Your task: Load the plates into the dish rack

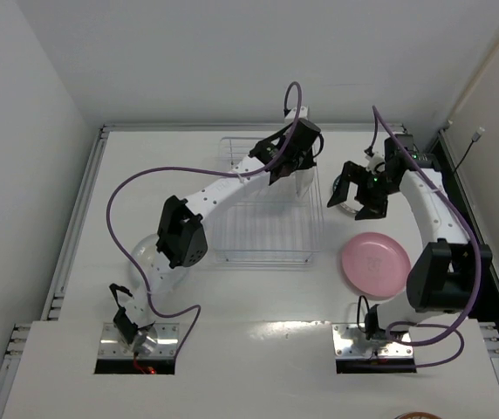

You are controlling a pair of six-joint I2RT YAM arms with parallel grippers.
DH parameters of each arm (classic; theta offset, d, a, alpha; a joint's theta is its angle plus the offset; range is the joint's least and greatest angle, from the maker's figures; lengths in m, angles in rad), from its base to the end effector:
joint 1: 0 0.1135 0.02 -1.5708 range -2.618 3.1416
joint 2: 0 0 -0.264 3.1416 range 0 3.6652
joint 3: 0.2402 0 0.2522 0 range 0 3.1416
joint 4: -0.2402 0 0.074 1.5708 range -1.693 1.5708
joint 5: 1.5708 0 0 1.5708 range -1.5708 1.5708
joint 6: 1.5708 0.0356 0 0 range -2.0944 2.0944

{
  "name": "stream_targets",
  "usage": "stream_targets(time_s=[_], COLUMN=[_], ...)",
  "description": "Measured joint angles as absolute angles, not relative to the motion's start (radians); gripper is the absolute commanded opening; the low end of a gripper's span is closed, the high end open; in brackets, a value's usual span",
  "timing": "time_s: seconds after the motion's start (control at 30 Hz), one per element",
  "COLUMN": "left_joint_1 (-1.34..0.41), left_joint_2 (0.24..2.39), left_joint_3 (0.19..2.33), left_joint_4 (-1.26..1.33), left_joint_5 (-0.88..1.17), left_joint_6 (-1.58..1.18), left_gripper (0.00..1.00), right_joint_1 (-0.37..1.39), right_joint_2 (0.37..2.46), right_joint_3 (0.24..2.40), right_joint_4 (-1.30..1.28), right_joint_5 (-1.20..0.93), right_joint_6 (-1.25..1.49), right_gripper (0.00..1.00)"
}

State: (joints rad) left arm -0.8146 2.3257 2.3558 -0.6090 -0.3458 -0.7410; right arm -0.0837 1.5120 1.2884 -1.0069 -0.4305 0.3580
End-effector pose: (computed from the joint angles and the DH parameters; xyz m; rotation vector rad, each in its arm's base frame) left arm 0.3751 -0.3801 0.3143 -0.1240 2.1578 -0.5492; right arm 0.2924 -0.0096 0.2810 0.5088 2.7446 0.6697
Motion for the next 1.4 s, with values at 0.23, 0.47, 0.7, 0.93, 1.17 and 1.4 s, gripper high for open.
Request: stream_targets(time_s=[0.23, 0.47, 0.7, 0.93, 1.17, 1.4], left_joint_1=[-0.840, -0.852, -0.862, -0.865, -0.871, -0.892], left_joint_2=[2.326, 2.319, 2.303, 2.301, 2.298, 2.286], left_joint_3=[2.349, 2.321, 2.286, 2.279, 2.269, 2.226], left_joint_4=[-0.610, -0.595, -0.578, -0.573, -0.570, -0.616], left_joint_5=[-0.410, -0.449, -0.458, -0.464, -0.472, -0.496], left_joint_6=[-0.740, -0.733, -0.730, -0.719, -0.718, -0.740], left_gripper=[0.00, 0.00, 0.00, 0.00, 0.00, 0.00], right_joint_1=[-0.072, -0.061, -0.048, -0.007, 0.018, 0.031], right_joint_2=[1.613, 1.704, 1.730, 1.760, 1.814, 1.815], right_joint_3=[1.313, 1.316, 1.315, 1.315, 1.316, 1.321], right_joint_4=[-0.983, -0.929, -0.871, -0.822, -0.787, -0.780], right_joint_5=[-0.414, -0.406, -0.439, -0.458, -0.476, -0.487], right_joint_6=[0.358, 0.363, 0.366, 0.367, 0.376, 0.362], right_gripper=[0.94, 0.59, 0.46, 0.56, 0.10, 0.00])
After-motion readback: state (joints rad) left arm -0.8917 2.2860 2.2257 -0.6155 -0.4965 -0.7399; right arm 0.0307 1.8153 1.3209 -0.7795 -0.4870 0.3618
